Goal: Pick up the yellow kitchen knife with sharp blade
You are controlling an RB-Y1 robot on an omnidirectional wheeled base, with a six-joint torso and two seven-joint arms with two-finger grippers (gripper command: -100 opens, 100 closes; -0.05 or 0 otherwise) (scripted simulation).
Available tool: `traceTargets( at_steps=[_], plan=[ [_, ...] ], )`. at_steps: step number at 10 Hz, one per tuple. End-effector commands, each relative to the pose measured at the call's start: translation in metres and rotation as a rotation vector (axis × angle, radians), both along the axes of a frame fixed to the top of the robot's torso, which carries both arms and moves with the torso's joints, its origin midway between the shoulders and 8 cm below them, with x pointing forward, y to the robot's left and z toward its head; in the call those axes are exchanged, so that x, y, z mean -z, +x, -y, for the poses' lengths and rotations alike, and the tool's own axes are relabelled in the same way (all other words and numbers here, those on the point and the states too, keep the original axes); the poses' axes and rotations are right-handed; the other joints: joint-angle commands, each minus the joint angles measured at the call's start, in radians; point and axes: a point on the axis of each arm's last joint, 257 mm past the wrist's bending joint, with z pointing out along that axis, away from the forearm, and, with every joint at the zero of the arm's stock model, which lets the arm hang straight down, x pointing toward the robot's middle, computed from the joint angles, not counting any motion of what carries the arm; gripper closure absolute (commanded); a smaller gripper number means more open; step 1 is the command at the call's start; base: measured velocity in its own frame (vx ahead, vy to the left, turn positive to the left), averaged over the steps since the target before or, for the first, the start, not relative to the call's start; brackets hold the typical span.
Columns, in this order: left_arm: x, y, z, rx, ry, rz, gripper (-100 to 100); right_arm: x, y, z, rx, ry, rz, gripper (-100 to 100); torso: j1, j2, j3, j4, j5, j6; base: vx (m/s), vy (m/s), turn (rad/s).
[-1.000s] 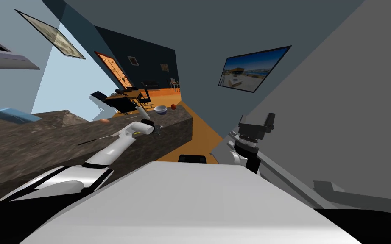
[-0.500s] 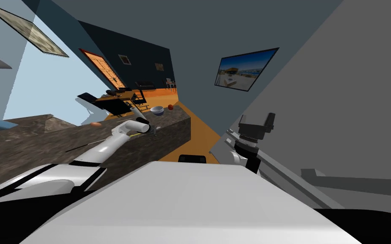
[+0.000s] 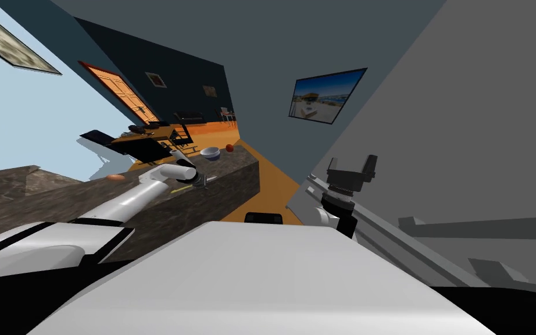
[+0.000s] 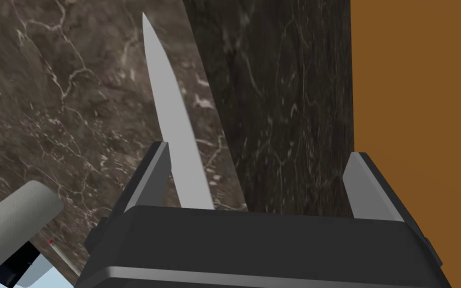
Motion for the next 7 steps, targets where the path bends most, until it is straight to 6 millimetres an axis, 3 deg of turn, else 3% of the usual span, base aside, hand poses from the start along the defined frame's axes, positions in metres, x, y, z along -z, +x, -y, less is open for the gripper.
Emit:
traceTargets(
  at_steps=[1,2,3,4,7],
  plan=[
    [-0.001,-0.016,-0.015,-0.059,-0.019,-0.035,-100,0.000,0.000,0.000,0.000,0.000,0.000,0,0.000,0.000,0.000,0.000,0.000,0.000,-0.010,0.036,-0.119],
    [-0.001,-0.016,-0.011,-0.060,-0.034,-0.035,-100,0.000,0.000,0.000,0.000,0.000,0.000,0,0.000,0.000,0.000,0.000,0.000,0.000,-0.006,0.037,-0.073],
    [-0.002,-0.028,-0.025,-0.112,-0.048,-0.064,-100,0.000,0.000,0.000,0.000,0.000,0.000,0,0.000,0.000,0.000,0.000,0.000,0.000,0.002,0.041,-0.120],
    [-0.001,-0.028,-0.022,-0.112,-0.058,-0.063,-100,0.000,0.000,0.000,0.000,0.000,0.000,0,0.001,0.000,0.000,0.000,0.000,0.000,0.004,0.037,-0.070],
    [-0.002,-0.053,-0.042,-0.217,-0.104,-0.116,-100,0.000,0.000,0.000,0.000,0.000,0.000,0,0.001,0.000,0.000,0.000,0.000,0.000,-0.003,0.044,-0.102]
  ],
)
